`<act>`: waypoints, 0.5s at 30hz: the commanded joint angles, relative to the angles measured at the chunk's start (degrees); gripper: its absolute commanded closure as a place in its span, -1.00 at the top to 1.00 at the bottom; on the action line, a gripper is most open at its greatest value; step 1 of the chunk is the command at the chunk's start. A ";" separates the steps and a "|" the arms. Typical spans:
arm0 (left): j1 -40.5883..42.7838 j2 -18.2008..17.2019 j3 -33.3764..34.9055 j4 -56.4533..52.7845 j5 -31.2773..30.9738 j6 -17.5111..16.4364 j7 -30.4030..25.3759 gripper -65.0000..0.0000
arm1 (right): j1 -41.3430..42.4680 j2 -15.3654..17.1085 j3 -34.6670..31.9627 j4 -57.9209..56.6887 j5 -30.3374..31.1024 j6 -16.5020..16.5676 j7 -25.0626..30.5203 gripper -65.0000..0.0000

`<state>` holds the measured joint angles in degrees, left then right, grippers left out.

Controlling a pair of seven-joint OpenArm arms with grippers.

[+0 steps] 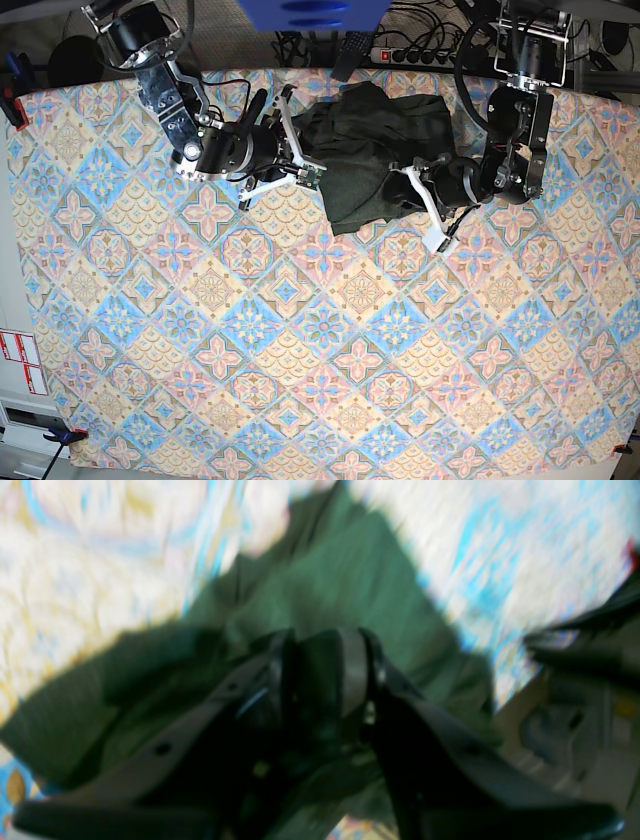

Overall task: Fold the T-shirt properly
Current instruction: 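Release with the right gripper and pull it back beside the shirt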

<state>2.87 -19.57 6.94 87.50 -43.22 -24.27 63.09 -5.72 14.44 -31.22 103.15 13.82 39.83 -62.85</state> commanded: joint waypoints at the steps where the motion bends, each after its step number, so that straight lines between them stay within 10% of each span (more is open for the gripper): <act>1: -0.63 -1.57 0.31 0.89 0.63 -0.30 -1.07 -0.62 | 0.57 0.11 0.15 1.07 0.46 0.17 0.83 -0.81; 15: 1.13 -12.47 0.58 11.88 -0.51 -0.56 -1.07 -0.49 | 0.84 0.03 0.06 0.71 0.46 0.17 0.83 -0.81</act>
<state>3.99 -30.52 7.77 98.32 -43.86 -24.77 62.17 -5.54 14.44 -31.29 103.07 13.69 39.86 -62.83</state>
